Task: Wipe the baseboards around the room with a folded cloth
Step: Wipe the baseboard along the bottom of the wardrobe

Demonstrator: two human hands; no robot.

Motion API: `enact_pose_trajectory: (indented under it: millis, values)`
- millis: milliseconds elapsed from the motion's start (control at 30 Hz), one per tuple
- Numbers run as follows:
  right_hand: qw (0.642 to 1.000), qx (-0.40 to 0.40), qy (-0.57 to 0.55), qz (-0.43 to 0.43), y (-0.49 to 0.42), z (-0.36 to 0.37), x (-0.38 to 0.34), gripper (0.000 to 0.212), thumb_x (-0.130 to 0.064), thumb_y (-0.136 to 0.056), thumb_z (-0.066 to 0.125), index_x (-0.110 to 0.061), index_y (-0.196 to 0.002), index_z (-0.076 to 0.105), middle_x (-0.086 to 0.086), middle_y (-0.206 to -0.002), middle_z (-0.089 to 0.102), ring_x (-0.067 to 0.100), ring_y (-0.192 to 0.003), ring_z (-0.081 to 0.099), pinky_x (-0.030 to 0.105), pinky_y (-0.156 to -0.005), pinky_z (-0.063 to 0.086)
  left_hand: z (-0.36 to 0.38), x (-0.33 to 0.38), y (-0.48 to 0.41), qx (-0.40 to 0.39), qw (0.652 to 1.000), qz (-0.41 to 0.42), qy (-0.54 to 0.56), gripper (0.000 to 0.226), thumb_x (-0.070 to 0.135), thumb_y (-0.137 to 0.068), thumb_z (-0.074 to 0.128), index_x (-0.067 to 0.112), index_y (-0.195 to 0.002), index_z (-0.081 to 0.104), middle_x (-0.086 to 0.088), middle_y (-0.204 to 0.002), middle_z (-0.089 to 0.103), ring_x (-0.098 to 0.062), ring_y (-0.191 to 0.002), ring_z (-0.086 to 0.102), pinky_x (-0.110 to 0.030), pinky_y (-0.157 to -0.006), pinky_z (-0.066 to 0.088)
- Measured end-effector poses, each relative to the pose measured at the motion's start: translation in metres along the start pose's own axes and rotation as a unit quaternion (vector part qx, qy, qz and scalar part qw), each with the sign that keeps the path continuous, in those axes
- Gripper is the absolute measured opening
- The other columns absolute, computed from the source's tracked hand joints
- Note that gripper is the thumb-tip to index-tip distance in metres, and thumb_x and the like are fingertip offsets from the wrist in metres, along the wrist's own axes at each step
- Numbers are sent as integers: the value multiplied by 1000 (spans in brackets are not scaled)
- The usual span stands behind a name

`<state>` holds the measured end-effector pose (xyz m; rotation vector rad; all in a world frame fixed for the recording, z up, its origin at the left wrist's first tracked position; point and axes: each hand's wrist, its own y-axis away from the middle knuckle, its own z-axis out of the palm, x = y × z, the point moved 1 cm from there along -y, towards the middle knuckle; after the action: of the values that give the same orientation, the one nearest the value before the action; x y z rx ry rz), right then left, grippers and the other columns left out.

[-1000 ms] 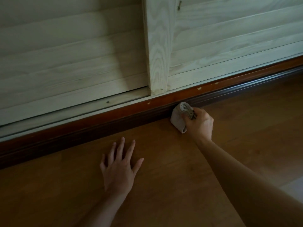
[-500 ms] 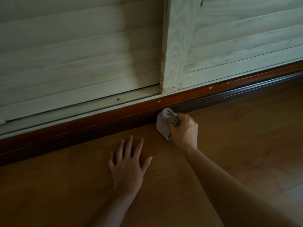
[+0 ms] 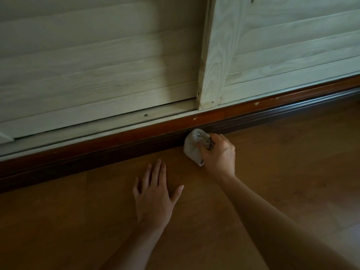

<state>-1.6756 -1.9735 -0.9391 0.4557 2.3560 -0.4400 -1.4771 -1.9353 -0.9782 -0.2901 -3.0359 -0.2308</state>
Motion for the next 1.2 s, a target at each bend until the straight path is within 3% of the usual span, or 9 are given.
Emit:
enact_pose_trajectory:
  millis: [167, 300, 433, 500, 667, 833, 967, 1100, 1200]
  values:
    - [997, 43, 18, 63, -18, -32, 36, 18, -25, -90, 71, -10, -98, 68, 3, -92, 64, 21, -86, 63, 39, -77, 55, 2, 10, -8, -1, 999, 50, -1, 85, 77, -93, 17, 23, -156, 34, 0, -165, 29, -26, -151, 27, -56, -118, 27]
    - [998, 35, 37, 25, -21, -39, 42, 18, -25, -89, 71, -10, -99, 69, 1, -92, 63, 15, -80, 59, 27, -69, 47, -5, 33, -24, -16, 997, 80, 7, 85, 77, -92, 15, 26, -159, 28, 1, -168, 20, -22, -153, 22, -53, -122, 20]
    - [999, 8, 37, -1, -27, -40, 48, 14, -22, -90, 67, -11, -100, 67, 0, -95, 61, 9, -79, 52, 22, -67, 37, -2, 57, -34, -53, 995, 76, 35, 89, 87, -80, 6, 46, -159, 6, 9, -169, -6, -17, -155, -9, -54, -124, -2]
    - [999, 9, 43, -4, -34, -48, 60, 15, -22, -91, 67, -11, -101, 67, 0, -95, 61, 8, -80, 50, 23, -68, 38, 0, 62, -36, -49, 996, 63, 39, 87, 89, -78, 6, 52, -157, 4, 11, -169, -11, -17, -154, -15, -56, -123, -4]
    - [995, 65, 39, 62, -51, -76, 99, 18, -24, -93, 67, -10, -105, 67, 0, -96, 62, 14, -86, 60, 26, -73, 45, 4, 66, -36, -29, 998, 52, 20, 85, 92, -79, 3, 55, -155, 6, 10, -169, -8, -19, -155, -8, -58, -123, 1]
    - [998, 37, 39, 26, -54, -75, 100, 17, -23, -92, 67, -10, -102, 67, 3, -97, 63, 16, -85, 59, 32, -74, 50, 5, 68, -35, -30, 998, 50, 26, 83, 92, -80, 4, 55, -155, 8, 9, -170, -4, -20, -156, -6, -59, -122, 1]
    - [995, 72, 38, 59, -59, -85, 111, 19, -23, -92, 67, -9, -105, 68, 4, -100, 65, 20, -90, 61, 36, -78, 52, 4, 69, -34, -35, 998, 47, 24, 83, 91, -79, 3, 57, -154, 5, 9, -169, -6, -20, -155, -9, -59, -122, 0]
    - [997, 39, 71, 14, -64, -88, 109, 17, -22, -89, 72, -8, -97, 68, -3, -89, 57, 13, -78, 54, 14, -61, 36, 3, 81, -36, -37, 996, 75, 41, 81, 90, -81, 9, 56, -154, 16, 7, -170, 5, -22, -156, -1, -61, -121, 3]
    - [996, 8, 91, -11, -74, -100, 119, 15, -23, -87, 72, -10, -94, 68, -6, -86, 55, 14, -76, 54, 16, -57, 31, 1, 106, -40, -49, 992, 114, 35, 84, 88, -81, 8, 51, -156, 16, 7, -169, 5, -20, -156, 3, -57, -123, 4]
